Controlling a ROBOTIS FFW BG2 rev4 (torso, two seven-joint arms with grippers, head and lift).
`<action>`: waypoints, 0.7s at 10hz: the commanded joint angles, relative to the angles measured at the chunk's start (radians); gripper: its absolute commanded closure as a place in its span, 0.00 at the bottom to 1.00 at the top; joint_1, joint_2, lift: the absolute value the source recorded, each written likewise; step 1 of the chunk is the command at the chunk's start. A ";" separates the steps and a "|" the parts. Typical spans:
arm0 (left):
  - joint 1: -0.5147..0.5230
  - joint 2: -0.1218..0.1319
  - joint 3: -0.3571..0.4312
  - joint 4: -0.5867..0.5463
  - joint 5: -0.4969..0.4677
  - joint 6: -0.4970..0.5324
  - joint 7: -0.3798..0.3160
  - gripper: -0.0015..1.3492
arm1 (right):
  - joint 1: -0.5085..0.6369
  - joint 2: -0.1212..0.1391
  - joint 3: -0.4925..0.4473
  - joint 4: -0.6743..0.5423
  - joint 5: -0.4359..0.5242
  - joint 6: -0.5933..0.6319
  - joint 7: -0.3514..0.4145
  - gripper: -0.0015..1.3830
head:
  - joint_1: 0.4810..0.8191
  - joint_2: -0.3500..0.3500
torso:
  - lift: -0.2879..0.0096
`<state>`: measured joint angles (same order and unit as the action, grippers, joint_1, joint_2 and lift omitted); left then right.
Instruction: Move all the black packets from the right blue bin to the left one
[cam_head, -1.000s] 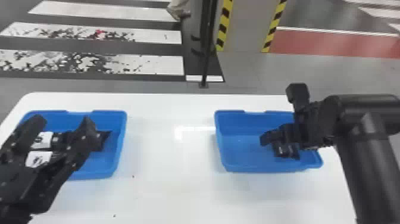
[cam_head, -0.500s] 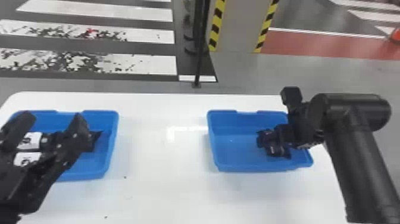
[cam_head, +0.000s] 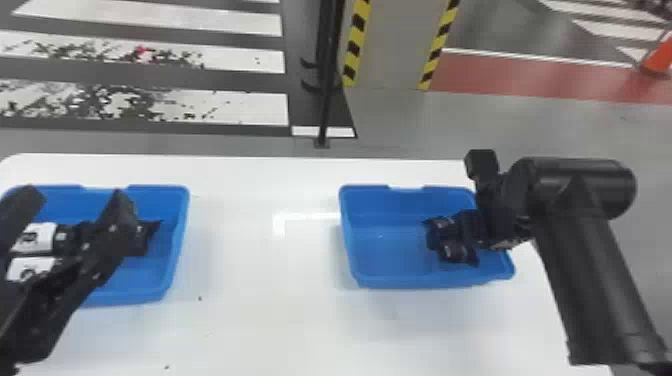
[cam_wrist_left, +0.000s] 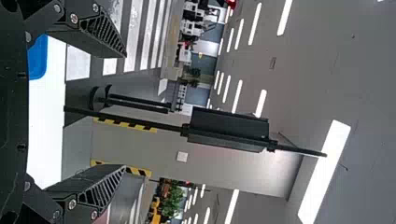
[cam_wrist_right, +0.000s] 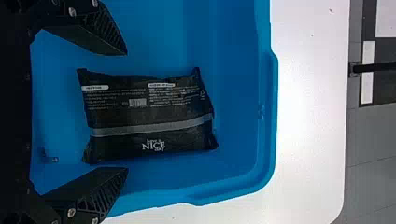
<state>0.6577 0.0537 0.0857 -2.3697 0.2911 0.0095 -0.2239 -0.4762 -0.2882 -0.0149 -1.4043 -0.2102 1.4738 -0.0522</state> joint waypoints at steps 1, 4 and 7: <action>0.000 0.000 0.000 0.002 0.000 -0.005 0.000 0.15 | 0.000 0.000 -0.005 0.009 0.001 -0.001 0.000 0.14 | 0.63 0.23 | 0.50; 0.002 0.000 0.000 0.005 0.004 -0.007 0.000 0.15 | 0.000 0.000 -0.009 0.029 -0.017 -0.014 0.000 0.46 | 0.63 0.23 | 0.50; 0.007 -0.003 0.006 0.005 0.008 -0.024 0.000 0.15 | 0.052 0.003 -0.013 -0.040 -0.049 -0.063 0.002 0.80 | 0.63 0.24 | 0.50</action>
<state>0.6628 0.0519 0.0904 -2.3647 0.2980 -0.0114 -0.2239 -0.4431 -0.2875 -0.0264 -1.4124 -0.2548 1.4214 -0.0505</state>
